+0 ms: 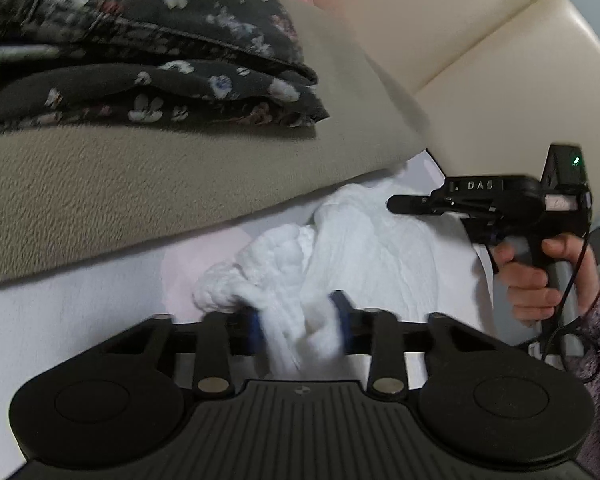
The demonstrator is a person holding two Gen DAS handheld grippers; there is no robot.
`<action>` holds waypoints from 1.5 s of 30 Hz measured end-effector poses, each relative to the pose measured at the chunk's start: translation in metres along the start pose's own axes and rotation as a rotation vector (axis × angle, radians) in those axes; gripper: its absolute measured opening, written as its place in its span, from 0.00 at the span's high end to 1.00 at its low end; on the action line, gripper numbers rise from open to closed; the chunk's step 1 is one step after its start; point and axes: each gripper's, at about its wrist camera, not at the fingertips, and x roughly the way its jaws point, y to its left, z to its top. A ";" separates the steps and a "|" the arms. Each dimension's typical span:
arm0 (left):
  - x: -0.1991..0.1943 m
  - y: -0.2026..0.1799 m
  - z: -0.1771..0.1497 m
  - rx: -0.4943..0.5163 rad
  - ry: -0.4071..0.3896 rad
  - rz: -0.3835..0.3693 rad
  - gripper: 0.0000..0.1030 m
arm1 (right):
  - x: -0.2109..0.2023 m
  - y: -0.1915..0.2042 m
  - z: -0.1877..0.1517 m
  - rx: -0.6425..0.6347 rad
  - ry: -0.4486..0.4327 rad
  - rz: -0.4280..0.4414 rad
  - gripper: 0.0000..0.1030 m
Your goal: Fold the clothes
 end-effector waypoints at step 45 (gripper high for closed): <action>-0.079 -0.076 -0.115 0.064 0.056 0.017 0.59 | -0.170 -0.074 -0.161 -0.074 -0.152 -0.185 0.45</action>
